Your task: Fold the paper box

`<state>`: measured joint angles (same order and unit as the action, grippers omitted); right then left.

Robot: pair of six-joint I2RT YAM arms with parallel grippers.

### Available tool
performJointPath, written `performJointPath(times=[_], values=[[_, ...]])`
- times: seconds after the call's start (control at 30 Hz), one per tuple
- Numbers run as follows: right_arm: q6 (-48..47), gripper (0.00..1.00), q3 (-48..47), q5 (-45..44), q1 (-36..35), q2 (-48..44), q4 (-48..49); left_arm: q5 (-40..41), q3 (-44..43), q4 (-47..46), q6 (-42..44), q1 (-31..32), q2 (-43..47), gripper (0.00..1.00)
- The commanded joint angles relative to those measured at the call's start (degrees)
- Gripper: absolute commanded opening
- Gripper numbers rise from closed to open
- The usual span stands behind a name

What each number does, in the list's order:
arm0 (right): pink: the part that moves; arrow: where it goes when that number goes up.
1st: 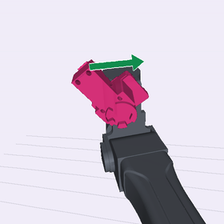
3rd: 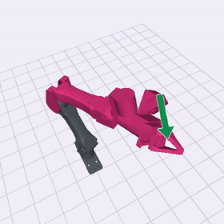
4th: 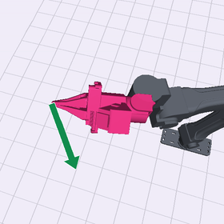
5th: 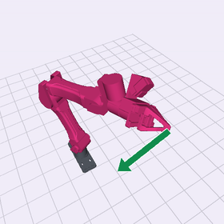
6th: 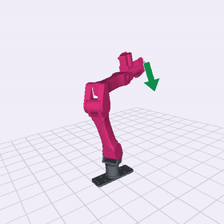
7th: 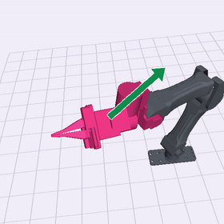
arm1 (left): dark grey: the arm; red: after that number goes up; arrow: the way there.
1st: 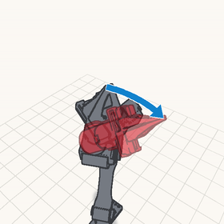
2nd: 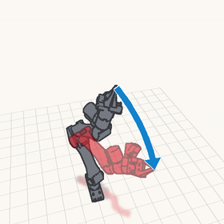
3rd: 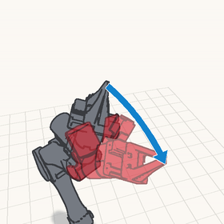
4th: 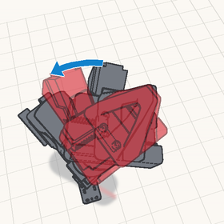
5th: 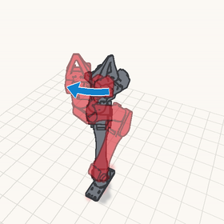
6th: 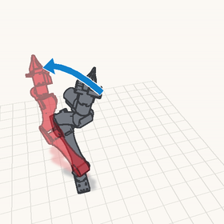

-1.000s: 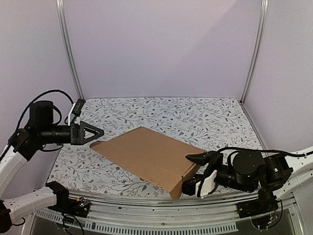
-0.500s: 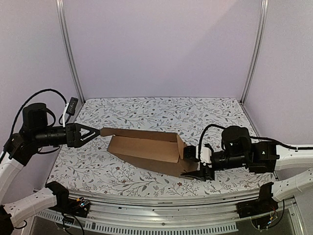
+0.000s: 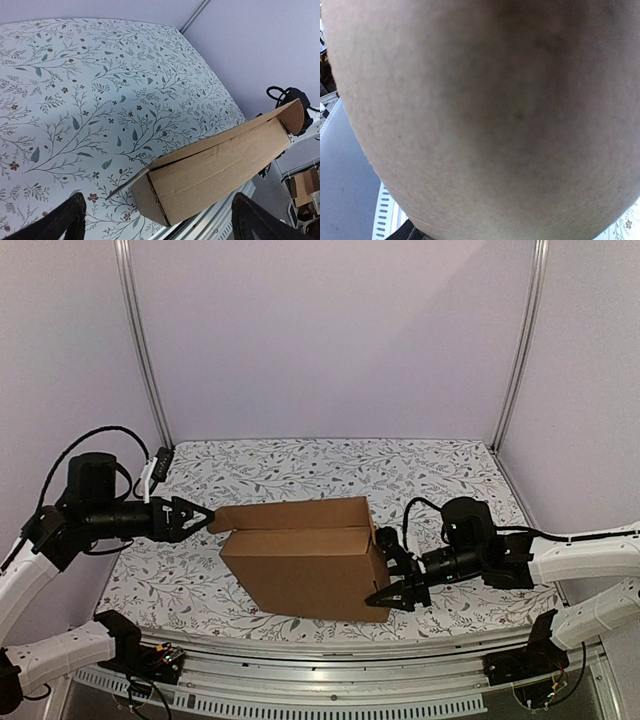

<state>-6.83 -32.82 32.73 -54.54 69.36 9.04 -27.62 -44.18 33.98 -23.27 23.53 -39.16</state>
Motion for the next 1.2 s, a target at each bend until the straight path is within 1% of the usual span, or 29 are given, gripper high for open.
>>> performJointPath(times=[0.0,0.27,0.4,0.7,0.87,1.03,1.1,1.17], values=[[3.2,0.39,1.5,6.0,2.1,2.0,7.8,5.1,0.8,0.3,2.0,2.4,-2.9,0.99],[3.9,0.39,4.3,6.5,2.5,2.2,11.1,9.1,1.5,-2.3,2.6,7.4,-6.6,0.92],[4.2,0.39,4.9,7.1,2.6,2.4,12.3,9.8,0.6,-3.2,3.0,8.5,-8.8,0.84],[4.4,0.39,5.9,5.8,2.7,2.0,13.1,10.5,-0.6,-3.6,4.0,10.1,-13.2,0.58],[4.4,0.39,6.1,1.7,2.7,3.2,14.7,10.6,-1.3,-4.0,4.1,11.0,-13.2,0.39],[5.3,0.42,6.5,-0.7,2.7,5.7,19.4,11.1,-1.5,-4.2,4.1,12.0,-14.6,0.21],[5.7,0.42,6.5,-0.7,2.8,6.8,20.8,11.9,-1.6,-4.2,4.1,12.5,-15.5,0.18],[5.9,0.42,6.5,-0.6,2.7,7.8,21.9,13.0,-1.9,-3.7,4.2,13.0,-16.1,0.13]])
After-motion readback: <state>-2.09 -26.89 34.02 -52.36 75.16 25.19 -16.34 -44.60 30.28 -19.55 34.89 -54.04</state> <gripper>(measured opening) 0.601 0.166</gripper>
